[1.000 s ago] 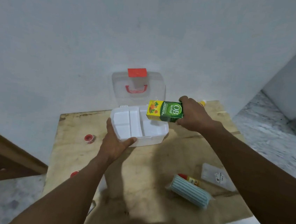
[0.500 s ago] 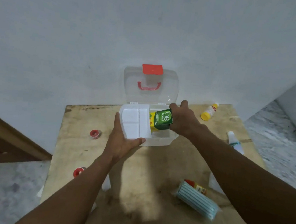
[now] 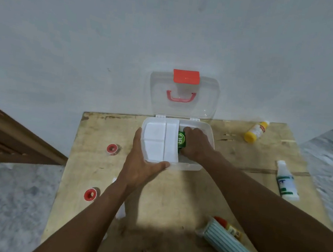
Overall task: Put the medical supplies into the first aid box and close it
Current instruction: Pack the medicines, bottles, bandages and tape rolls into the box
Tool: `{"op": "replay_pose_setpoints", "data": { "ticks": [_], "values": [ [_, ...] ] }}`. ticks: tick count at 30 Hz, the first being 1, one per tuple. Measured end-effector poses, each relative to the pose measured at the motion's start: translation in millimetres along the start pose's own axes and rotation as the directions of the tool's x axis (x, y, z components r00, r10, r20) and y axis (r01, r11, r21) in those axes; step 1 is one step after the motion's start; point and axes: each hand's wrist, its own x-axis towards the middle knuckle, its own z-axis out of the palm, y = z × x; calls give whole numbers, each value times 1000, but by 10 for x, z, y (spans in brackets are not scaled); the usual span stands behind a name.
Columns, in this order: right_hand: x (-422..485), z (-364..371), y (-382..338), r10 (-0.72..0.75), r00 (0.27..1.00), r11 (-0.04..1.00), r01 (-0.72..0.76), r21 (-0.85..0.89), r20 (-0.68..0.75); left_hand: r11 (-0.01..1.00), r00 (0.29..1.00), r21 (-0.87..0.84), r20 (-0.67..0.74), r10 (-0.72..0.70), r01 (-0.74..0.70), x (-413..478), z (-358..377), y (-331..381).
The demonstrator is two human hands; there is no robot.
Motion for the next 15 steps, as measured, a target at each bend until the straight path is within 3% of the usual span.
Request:
{"op": "replay_pose_setpoints", "data": {
  "ticks": [15],
  "values": [
    [53,121,-35,36,999,985,-40,170,26,999,999,26,-14,31,-31,-5,15,57]
  ]
}}
